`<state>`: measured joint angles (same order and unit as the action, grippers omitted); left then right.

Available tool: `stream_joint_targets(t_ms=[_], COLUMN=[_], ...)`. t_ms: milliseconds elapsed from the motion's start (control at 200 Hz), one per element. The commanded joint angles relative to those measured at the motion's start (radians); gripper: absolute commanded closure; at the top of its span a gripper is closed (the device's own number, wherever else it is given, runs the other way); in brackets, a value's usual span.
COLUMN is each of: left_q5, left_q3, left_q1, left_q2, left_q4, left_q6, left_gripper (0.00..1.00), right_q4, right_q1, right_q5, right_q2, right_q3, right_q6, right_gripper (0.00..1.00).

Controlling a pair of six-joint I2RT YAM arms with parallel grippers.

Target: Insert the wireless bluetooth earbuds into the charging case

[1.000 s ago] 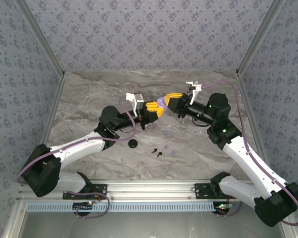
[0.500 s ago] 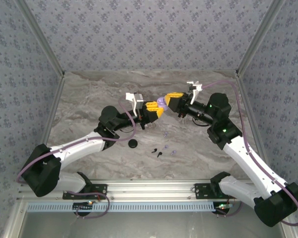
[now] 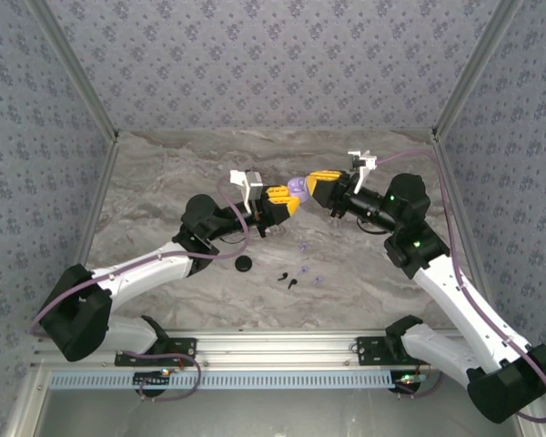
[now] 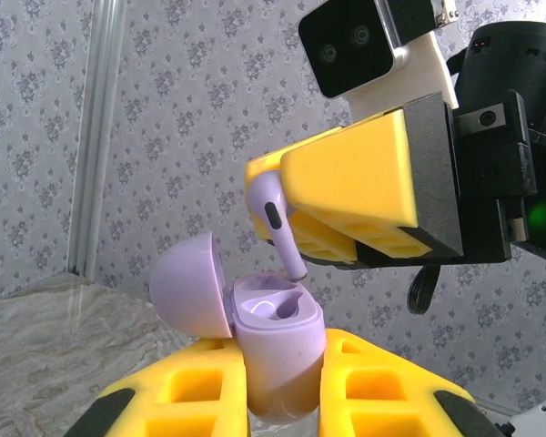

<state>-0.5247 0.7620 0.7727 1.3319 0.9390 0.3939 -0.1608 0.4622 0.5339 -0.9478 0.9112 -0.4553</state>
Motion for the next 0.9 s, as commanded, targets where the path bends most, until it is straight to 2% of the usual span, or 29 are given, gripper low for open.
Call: stream_joint_targets(t_ms=[0,894], left_q5=[0.016,0.003], left_q3=[0.004,0.003], left_q1=[0.004,0.005], left_q2=[-0.01,0.027], left_q4=[0.035,0.038], left_q6=[-0.01,0.004], left_gripper=[1.0,1.0], right_q4=[0.009,-0.059], right_q1=[-0.008,-0.008], right_q5=[-0.006,0.02], right_q2=[0.015,-0.042], right_q3=[-0.011,0.033], right_q6=[0.01,-0.014], right_gripper=[0.78,0.78])
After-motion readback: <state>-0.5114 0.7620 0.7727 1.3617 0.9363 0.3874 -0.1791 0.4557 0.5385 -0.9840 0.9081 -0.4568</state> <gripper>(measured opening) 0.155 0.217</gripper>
